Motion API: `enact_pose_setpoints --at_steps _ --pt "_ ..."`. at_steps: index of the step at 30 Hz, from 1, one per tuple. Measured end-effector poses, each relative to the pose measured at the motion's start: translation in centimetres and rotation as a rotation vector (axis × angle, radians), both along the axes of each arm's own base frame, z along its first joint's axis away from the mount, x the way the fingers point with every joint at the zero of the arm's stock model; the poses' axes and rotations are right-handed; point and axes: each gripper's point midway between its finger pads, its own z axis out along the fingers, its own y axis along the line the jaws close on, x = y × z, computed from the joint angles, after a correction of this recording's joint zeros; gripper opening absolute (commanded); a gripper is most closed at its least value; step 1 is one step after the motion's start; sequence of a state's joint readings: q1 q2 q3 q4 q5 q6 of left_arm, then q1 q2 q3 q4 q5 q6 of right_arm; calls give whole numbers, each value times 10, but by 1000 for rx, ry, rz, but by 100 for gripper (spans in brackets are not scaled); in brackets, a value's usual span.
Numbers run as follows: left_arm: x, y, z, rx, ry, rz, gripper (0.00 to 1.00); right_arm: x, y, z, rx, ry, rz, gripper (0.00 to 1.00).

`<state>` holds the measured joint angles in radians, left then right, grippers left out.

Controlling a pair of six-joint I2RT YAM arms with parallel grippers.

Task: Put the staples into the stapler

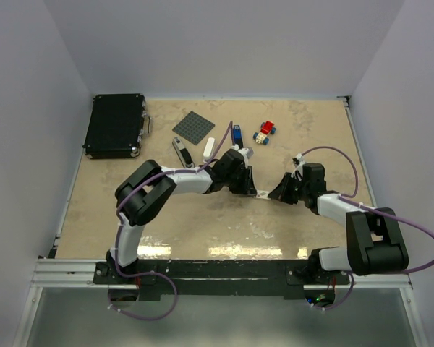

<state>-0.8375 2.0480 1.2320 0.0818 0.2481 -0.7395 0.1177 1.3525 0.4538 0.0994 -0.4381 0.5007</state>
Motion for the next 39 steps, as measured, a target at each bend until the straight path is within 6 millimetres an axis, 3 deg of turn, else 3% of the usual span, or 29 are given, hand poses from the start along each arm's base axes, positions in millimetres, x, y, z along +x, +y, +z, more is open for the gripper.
enact_pose_setpoints --at_steps 10,16,39 --pt "1 -5 0 56 -27 -1 18 0 0 0 0 -1 -1 5" --pt "2 -2 -2 105 -50 9 0 0 0 0 0 -1 -1 5" --pt "11 11 -3 229 -101 53 0 1 1 1 8 -3 -2 5"
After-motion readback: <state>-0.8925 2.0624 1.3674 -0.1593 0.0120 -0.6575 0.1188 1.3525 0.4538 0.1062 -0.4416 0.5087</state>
